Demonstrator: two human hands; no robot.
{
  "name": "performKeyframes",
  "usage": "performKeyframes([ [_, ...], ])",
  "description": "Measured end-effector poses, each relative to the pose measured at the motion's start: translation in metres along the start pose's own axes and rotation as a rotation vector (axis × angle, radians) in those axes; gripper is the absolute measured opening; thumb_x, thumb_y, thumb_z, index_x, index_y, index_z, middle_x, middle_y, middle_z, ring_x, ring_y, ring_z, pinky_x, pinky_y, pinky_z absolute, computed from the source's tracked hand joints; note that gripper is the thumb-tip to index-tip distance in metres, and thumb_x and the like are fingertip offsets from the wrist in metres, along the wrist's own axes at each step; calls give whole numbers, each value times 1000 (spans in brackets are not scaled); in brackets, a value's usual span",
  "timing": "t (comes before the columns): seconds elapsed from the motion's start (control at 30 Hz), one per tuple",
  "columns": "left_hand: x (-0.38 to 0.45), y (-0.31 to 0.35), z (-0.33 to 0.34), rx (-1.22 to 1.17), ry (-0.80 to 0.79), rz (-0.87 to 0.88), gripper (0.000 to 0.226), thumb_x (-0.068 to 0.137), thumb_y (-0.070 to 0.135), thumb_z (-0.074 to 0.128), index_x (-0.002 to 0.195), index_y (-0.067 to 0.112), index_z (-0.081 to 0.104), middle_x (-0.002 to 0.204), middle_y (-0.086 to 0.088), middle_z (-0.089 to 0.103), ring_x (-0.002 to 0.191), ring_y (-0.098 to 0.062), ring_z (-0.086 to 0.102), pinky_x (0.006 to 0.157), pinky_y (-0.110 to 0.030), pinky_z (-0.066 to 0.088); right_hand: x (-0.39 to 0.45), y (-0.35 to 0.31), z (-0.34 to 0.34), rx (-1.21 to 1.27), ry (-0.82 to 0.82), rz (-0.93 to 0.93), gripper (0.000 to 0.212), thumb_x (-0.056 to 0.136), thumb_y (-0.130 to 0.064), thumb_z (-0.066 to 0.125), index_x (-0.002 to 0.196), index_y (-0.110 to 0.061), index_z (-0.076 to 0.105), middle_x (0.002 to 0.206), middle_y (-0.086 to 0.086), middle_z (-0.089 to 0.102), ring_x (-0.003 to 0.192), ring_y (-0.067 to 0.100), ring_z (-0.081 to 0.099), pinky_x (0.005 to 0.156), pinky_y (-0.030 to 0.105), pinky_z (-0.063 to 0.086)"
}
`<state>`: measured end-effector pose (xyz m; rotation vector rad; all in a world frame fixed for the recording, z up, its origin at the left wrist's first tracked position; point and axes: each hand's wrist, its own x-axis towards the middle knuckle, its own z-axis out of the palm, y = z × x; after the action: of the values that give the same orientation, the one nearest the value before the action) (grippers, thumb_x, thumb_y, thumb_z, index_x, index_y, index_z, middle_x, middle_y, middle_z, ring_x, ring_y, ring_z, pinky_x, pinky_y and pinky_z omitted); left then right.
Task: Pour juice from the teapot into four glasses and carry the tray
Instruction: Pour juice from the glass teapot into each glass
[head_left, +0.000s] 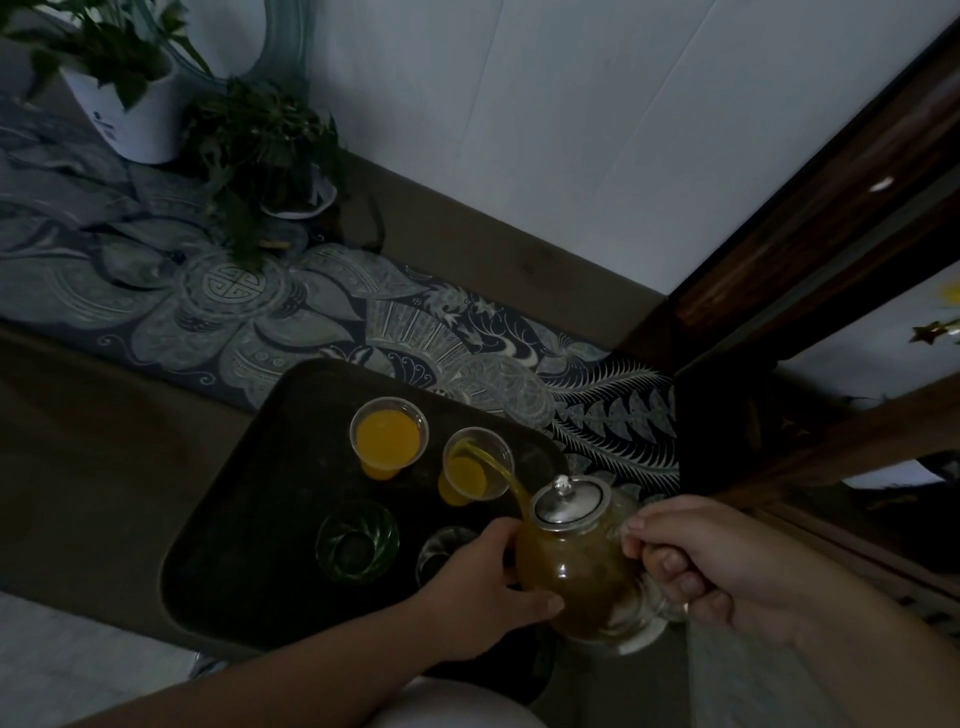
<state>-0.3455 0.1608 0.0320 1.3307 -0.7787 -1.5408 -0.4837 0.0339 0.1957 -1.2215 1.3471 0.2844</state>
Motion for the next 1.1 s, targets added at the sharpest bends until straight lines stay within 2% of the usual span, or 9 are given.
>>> performKeyframes([
  [0.37, -4, 0, 2, -32, 5, 9, 60, 80, 13, 81, 128, 22, 47, 125, 5, 63, 112, -12, 67, 98, -40, 56, -2, 0, 3, -21, 6, 2, 27, 95, -19, 48, 72, -12, 62, 50, -4, 41, 40, 5, 30, 32, 11, 18],
  [0.6, -6, 3, 1, -31, -12, 1, 59, 81, 14, 81, 127, 26, 46, 124, 9, 62, 111, -9, 67, 97, -37, 56, -5, -4, 6, -62, 8, -1, 26, 96, -20, 48, 75, -11, 61, 49, -5, 41, 39, 4, 30, 32, 11, 17],
  [1.1, -7, 1, 1, -30, -13, 19, 59, 78, 21, 82, 126, 26, 47, 125, 7, 63, 112, -12, 67, 101, -43, 54, -13, -14, 11, -89, -8, 1, 24, 98, -21, 46, 81, -8, 57, 50, -5, 39, 38, 3, 30, 29, 11, 19],
])
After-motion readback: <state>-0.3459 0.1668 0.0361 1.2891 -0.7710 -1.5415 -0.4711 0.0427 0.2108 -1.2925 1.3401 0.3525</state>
